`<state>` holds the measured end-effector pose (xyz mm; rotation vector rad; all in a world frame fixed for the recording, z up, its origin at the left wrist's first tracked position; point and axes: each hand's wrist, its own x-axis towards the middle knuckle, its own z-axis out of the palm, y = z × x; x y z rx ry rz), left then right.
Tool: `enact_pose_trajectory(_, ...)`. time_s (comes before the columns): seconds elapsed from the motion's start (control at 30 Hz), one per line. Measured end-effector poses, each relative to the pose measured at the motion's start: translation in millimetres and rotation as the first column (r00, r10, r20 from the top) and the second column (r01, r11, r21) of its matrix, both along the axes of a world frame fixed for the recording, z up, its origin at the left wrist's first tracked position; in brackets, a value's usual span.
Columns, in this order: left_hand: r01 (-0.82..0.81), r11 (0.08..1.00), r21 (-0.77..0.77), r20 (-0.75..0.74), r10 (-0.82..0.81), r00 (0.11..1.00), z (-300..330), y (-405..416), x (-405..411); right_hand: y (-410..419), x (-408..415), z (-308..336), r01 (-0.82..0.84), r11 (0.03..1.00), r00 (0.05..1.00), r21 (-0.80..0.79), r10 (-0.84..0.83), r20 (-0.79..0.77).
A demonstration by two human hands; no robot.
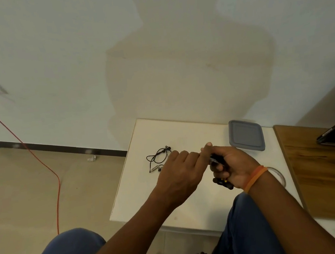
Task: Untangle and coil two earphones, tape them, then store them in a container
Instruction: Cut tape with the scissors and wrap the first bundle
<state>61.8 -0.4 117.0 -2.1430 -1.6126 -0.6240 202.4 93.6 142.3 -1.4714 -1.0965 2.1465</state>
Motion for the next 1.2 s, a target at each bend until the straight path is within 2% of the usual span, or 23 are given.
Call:
enact_pose_trajectory(0.13, 0.022, 1.0, 0.005, 0.01, -0.022, 1.0, -2.3, 1.5, -3.0, -0.6, 1.5, -1.8, -0.014, 1.0, 1.0, -0.008, 0.014, 0.007)
enact_pose_trajectory(0.23, 0.013, 0.999, -0.03, 0.094, -0.01, 0.996, -4.7, 1.7, -2.0, -2.4, 1.5, -4.0, -0.003, 1.0, 0.999, 0.003, 0.002, 0.042)
enact_pose_trajectory(0.33, 0.046, 0.979, -0.199, 0.296, 0.015, 0.955, -2.6, 5.3, -0.3, -1.9, 0.3, -5.7, 0.001, 0.998, 0.998, 0.055, -0.005, 0.06)
enact_pose_trajectory(0.4, 0.073, 0.932, -0.355, 0.472, 0.111, 0.874, 0.6, 9.3, -1.3, -1.2, 1.0, -6.3, -0.054, 0.993, 0.997, 0.1, 0.048, 0.065)
enact_pose_trajectory(0.47, 0.092, 0.867, -0.49, 0.553, 0.227, 0.802, -0.9, 12.7, -6.4, -0.6, 1.8, -6.5, -0.152, 0.971, 0.986, 0.184, 0.137, 0.091)
enact_pose_trajectory(0.6, 0.104, 0.829, -0.55, 0.585, 0.293, 0.757, -1.1, 13.9, -17.4, 0.1, 6.1, -5.2, -0.361, 0.812, 0.933, 0.458, 0.316, 0.174)
enact_pose_trajectory(0.73, 0.108, 0.823, -0.558, 0.607, 0.316, 0.729, 1.9, 19.6, -23.3, -1.5, 3.9, -12.0, -0.423, 0.569, 0.904, 0.705, 0.21, 0.372)
enact_pose_trajectory(0.83, 0.082, 0.824, -0.56, 0.593, 0.331, 0.734, 1.2, 21.3, -22.2, -2.0, 0.8, -15.8, -0.363, 0.518, 0.926, 0.775, 0.11, 0.36)
enact_pose_trajectory(1.0, 0.03, 0.795, -0.606, 0.534, 0.379, 0.756, 2.8, 23.0, -22.4, -2.3, -1.4, -16.7, -0.4, 0.429, 0.909, 0.81, 0.072, 0.411)
enact_pose_trajectory(1.1, 0.1, 0.749, -0.655, 0.591, 0.425, 0.686, 9.3, 23.7, -24.8, -1.9, -1.7, -13.7, -0.421, 0.411, 0.904, 0.809, 0.11, 0.414)
enact_pose_trajectory(1.2, 0.259, 0.68, -0.686, 0.675, 0.463, 0.574, 17.8, 22.8, -32.9, 0.0, 0.0, -9.3, -0.425, 0.448, 0.905, 0.787, 0.19, 0.38)
